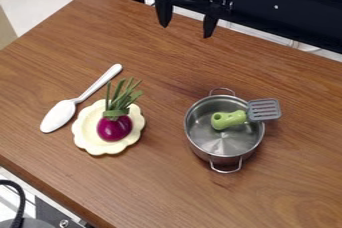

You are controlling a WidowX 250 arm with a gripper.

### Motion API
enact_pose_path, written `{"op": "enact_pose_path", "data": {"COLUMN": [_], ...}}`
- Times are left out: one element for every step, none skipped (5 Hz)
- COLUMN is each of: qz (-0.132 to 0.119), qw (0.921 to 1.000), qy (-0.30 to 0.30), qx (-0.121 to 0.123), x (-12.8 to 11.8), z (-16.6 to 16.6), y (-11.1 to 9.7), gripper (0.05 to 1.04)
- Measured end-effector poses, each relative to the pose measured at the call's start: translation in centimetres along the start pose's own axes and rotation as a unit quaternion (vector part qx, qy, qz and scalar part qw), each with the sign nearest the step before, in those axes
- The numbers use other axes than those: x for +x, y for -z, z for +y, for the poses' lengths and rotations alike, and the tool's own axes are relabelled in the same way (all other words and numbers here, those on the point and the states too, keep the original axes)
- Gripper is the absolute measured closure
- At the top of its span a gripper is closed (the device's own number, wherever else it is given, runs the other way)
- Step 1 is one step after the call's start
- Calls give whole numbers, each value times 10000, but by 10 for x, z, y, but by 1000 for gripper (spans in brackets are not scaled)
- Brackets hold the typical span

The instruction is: Teke the green spatula and put it at the top left side of the table

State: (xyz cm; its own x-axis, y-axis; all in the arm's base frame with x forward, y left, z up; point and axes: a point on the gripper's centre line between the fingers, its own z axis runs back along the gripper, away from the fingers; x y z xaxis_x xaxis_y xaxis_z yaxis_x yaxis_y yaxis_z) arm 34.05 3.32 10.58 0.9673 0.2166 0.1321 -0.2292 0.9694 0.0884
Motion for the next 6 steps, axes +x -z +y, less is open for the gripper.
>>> {"op": "enact_pose_path", "data": {"qz": [184,275,341,152,84,-170], "qw": [9998,9910,9664,9247,8768,8375], "qy": [86,1301,2507,3745,4750,5406], "qx": [9,-148,-461,-674,-747,-772], "x": [-5,-12,-20,-43,-66,-75], "z": [-2,-16,-30,-42,-58,-71], "y": [11,13,13,6,7,14], "gripper": [82,82,81,82,82,82]}}
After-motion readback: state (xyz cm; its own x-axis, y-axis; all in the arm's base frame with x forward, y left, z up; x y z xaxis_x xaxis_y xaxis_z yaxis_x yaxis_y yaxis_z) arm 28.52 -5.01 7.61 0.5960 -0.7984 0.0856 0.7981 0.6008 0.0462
